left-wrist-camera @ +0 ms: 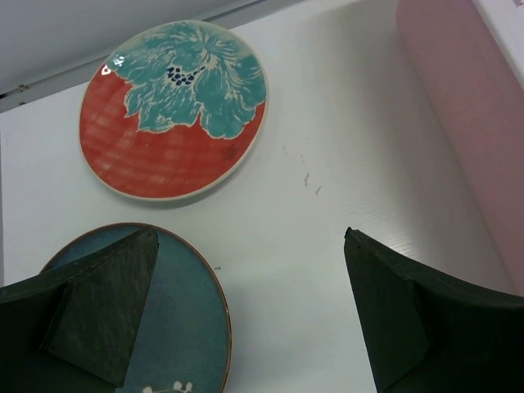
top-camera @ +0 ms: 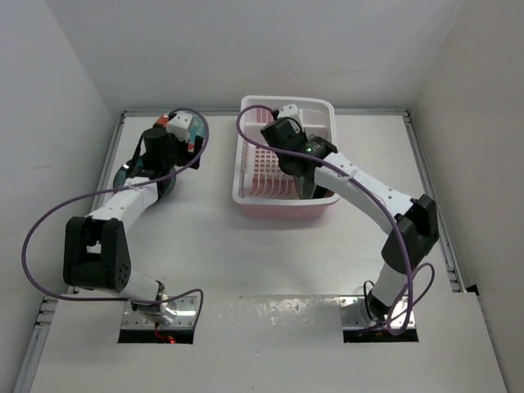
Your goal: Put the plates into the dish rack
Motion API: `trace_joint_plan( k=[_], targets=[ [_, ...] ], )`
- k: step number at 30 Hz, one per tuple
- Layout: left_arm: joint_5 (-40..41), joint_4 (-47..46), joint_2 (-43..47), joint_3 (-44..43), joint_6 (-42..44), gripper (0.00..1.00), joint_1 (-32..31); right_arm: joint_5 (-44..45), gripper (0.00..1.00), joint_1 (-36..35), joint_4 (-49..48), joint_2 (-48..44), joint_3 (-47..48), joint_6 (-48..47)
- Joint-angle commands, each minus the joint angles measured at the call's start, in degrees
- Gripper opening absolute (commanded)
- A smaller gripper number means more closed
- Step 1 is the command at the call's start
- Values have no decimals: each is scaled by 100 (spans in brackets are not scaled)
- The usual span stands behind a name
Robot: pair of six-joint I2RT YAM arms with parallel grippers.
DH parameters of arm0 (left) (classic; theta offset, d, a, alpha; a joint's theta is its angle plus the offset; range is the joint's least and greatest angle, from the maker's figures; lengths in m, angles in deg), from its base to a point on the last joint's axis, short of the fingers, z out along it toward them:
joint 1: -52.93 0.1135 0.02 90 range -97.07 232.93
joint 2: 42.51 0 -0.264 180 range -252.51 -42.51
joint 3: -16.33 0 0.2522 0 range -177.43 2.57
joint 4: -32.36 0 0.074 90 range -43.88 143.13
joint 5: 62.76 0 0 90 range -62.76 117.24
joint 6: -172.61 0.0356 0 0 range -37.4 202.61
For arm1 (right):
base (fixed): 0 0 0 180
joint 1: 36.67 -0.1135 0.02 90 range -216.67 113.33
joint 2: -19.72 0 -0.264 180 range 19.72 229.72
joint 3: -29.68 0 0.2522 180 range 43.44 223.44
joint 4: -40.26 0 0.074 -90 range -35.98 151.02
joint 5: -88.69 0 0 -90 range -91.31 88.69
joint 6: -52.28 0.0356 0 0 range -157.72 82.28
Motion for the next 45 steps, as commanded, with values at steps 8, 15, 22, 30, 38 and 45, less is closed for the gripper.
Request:
trace_joint_plan(
  k=[8,15,22,30,38,45],
  targets=[
    [-277,-202,-234,-416,-107,100,411,1154,0,58,672,517,1260,1503],
    [-515,-202,-393,-522,-160,100,526,1101,0,137,716,632,1111,1767],
    [-630,-254,-507,-575,-160,100,579,1145,0,120,444,605,970,1356],
    [-753,-202,-507,-575,-160,100,579,1128,0,84,-13,517,637,722],
    [-753,-149,-446,-575,-160,100,579,347,0,313,-180,368,-242,1582],
    [-805,-96,-445,-575,-160,100,579,266,12,427,136,403,-260,1934]
  ],
)
